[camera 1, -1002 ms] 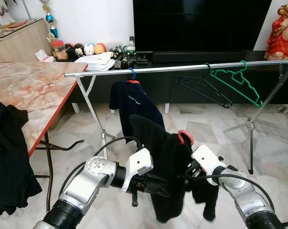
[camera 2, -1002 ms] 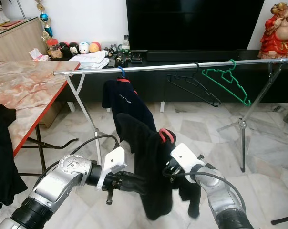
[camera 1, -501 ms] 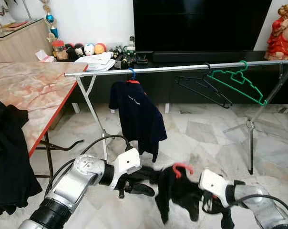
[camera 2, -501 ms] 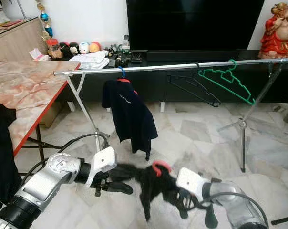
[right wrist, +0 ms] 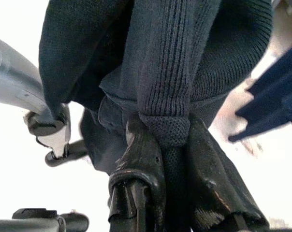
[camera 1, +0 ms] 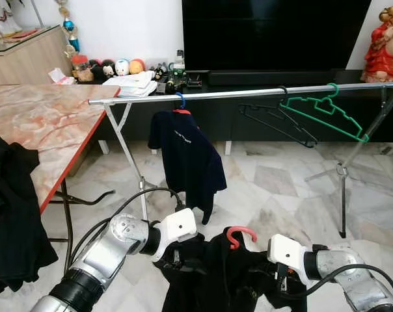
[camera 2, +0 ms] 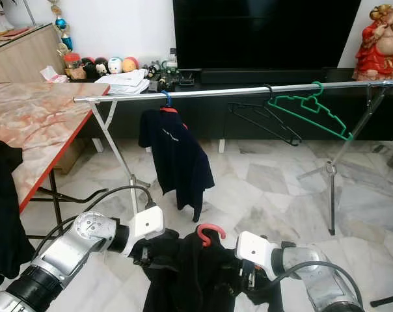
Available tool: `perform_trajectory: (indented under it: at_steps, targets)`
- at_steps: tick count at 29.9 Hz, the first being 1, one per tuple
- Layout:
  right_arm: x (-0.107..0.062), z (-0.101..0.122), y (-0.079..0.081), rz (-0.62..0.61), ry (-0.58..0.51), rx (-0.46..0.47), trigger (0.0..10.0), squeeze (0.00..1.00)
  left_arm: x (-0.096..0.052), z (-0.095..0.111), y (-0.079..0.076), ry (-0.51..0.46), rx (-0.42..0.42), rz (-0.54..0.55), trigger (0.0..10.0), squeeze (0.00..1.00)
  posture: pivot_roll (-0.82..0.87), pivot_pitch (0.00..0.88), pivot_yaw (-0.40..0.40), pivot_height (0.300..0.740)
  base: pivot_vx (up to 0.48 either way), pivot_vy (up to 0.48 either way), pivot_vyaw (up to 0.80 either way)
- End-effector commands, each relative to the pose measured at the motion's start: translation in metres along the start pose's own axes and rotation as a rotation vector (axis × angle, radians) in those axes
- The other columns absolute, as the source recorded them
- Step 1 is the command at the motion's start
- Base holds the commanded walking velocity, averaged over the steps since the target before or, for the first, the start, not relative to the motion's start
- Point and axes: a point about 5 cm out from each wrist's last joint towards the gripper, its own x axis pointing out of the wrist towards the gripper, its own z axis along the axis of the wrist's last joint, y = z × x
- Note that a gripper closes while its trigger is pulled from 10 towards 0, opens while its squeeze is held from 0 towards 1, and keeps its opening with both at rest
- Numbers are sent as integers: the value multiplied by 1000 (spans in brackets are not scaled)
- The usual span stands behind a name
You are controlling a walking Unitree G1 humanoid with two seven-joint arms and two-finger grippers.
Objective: Hang hanger
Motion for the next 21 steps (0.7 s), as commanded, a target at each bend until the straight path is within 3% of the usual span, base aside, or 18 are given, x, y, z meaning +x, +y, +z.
perform_trajectory:
  at_steps: [1,12,14,15,16,21]
  targets:
    - [-3,17,-6,4,-74,-47,0,0,2,0,5,32,32,27,10000,0,-78,0,56,740,0,0,0]
    - [-4,24,-6,22,-98,-54,0,0,7,3,6,4,22,13,10000,0,-76,0,54,740,0,0,0]
    - [-4,26,-7,24,-104,-55,0,0,8,3,5,-7,13,1,7529,0,-74,0,54,740,0,0,0]
    - [-4,26,-7,24,-104,-55,0,0,8,3,5,-7,13,1,7529,0,-74,0,54,740,0,0,0]
    - [-3,27,-7,26,-106,-55,0,0,9,4,4,-13,7,-7,0,0,-74,0,54,740,0,0,0]
    - [-3,27,-8,25,-108,-55,0,0,10,5,3,-18,5,-14,0,0,-71,0,53,740,0,0,0]
